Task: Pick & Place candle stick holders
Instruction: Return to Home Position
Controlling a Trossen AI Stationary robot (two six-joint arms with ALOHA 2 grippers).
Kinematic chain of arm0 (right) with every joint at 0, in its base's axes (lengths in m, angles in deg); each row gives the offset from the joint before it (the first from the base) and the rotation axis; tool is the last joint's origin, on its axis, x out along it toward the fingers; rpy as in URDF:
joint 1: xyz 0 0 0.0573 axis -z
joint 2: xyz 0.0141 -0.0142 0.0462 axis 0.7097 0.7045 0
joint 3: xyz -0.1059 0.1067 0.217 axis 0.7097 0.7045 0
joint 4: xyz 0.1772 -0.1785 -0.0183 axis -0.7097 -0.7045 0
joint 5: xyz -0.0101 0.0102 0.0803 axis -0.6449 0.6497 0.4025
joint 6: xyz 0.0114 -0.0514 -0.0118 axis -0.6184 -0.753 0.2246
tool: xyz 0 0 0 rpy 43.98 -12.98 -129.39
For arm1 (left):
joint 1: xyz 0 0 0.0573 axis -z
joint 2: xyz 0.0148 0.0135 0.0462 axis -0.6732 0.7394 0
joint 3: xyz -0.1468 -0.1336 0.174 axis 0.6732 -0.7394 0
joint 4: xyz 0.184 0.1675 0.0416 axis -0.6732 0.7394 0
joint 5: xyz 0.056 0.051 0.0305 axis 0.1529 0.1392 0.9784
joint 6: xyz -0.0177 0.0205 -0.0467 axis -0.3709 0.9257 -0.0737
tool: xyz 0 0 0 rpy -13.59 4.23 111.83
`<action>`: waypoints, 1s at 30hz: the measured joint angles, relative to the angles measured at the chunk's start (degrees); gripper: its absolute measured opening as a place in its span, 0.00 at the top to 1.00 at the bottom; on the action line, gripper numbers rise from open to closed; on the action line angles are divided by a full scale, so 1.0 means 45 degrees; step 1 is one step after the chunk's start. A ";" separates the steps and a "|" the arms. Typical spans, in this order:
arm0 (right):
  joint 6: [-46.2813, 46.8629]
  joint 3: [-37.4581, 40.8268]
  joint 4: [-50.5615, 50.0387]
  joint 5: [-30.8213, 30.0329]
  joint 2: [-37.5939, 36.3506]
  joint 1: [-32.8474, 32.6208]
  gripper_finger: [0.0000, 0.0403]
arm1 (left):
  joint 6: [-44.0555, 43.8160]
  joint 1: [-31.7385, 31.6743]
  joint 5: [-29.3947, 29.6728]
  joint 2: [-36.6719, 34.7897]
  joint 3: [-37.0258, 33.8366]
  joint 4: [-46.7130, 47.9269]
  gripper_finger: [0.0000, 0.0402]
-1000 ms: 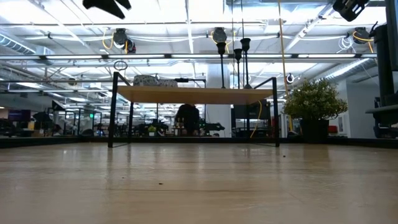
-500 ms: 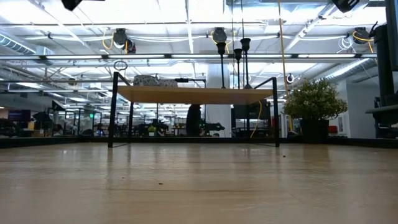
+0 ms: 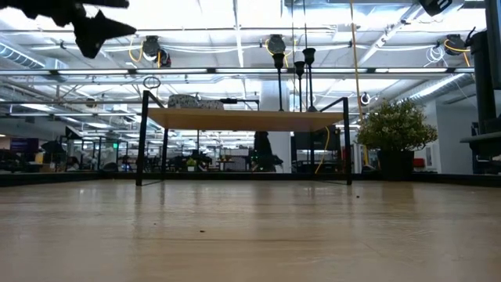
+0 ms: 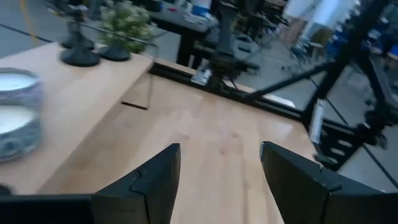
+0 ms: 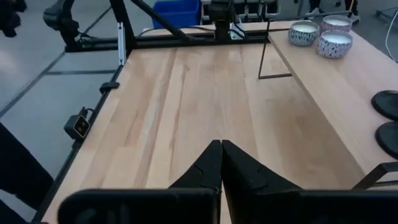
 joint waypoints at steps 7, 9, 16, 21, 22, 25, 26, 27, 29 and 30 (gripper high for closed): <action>0.0564 -0.0004 0.0007 -0.0668 -0.1380 -0.0005 1.00 | 0.0585 -0.1832 -0.0491 -0.2142 -0.0427 0.1207 0.43; 0.1002 0.0103 0.0092 -0.0748 -0.1786 -0.0003 1.00 | 0.0940 -0.2269 -0.0990 -0.3045 -0.0427 0.1644 0.43; 0.1568 0.2432 0.1888 -0.0725 -0.3196 -0.0005 1.00 | 0.1094 -0.2630 -0.1357 -0.6040 -0.0445 0.3614 0.43; 0.1580 0.4453 0.3799 -0.0654 -0.3971 -0.0005 1.00 | 0.0979 -0.2629 -0.1733 -0.6630 -0.1693 0.2382 0.43; 0.1634 0.4707 0.3875 -0.0650 -0.4124 -0.0005 1.00 | 0.0948 -0.2623 -0.1731 -0.6629 -0.2098 0.1882 0.43; 0.1895 0.5200 0.3733 -0.0665 -0.4631 -0.0005 1.00 | 0.0748 -0.2633 -0.1724 -0.6644 -0.3324 0.0721 0.43; 0.1895 0.5301 0.3689 -0.0665 -0.4869 -0.0005 1.00 | 0.0624 -0.2633 -0.1719 -0.6672 -0.3681 0.0474 0.43; 0.1834 0.5373 0.3659 -0.0658 -0.5137 -0.0005 1.00 | 0.0555 -0.2633 -0.1724 -0.6731 -0.3968 0.0198 0.43; 0.1577 0.5525 0.3686 -0.0670 -0.5736 -0.0005 1.00 | 0.0507 -0.2633 -0.1720 -0.6740 -0.4259 -0.0173 0.43; 0.1408 0.5629 0.3774 -0.0666 -0.6030 -0.0005 1.00 | 0.0507 -0.2633 -0.1719 -0.6740 -0.4323 -0.0196 0.43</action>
